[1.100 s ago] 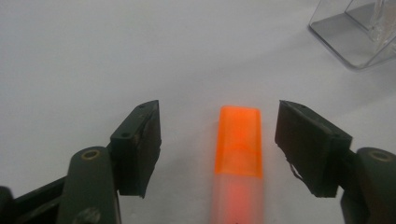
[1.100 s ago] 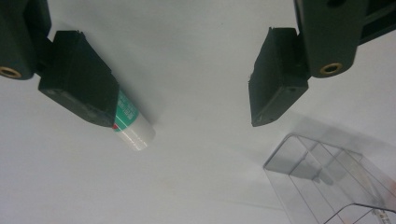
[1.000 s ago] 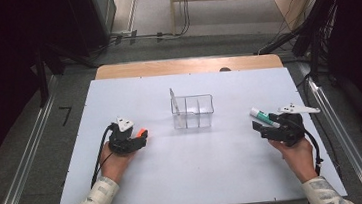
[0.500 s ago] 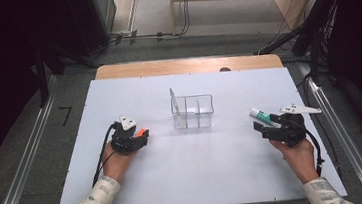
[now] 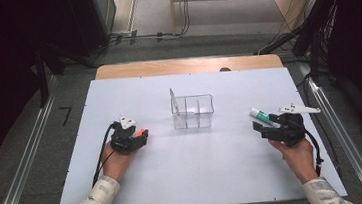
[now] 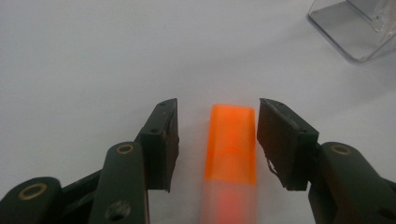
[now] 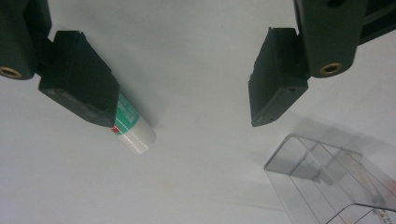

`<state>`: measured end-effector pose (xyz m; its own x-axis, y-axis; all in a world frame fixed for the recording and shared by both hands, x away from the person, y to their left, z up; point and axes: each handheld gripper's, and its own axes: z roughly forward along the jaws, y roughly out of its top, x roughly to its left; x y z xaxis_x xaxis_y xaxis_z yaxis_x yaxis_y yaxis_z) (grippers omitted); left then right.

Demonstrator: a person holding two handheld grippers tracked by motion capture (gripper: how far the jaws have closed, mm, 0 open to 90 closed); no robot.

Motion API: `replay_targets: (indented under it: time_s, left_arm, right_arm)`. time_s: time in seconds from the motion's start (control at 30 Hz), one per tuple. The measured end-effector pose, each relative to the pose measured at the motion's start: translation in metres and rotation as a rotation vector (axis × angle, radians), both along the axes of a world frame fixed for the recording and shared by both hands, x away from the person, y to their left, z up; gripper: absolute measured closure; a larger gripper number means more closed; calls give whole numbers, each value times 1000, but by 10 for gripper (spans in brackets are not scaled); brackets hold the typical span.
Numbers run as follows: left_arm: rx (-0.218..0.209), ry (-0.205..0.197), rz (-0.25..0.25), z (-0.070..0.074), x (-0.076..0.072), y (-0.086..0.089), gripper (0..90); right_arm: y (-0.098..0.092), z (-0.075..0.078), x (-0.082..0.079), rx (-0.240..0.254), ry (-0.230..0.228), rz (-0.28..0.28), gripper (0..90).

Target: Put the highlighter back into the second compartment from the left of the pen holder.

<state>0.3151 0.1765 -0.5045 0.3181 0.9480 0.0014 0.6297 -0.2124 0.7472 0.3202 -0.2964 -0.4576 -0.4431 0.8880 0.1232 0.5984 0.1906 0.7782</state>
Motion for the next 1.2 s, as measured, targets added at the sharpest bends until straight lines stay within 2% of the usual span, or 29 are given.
replay_targets:
  time_s: [0.73, 1.03, 1.2]
  left_arm:
    - [7, 33, -10, -3, 4, -3, 530]
    - [2, 42, -18, -3, 4, -3, 587]
    - [18, 42, -25, -3, 2, -6, 642]
  right_arm:
    - [0, 0, 0, 2, 3, -4, 235]
    - [1, 0, 0, 4, 4, -5, 235]
    - [1, -1, 1, 3, 7, -2, 235]
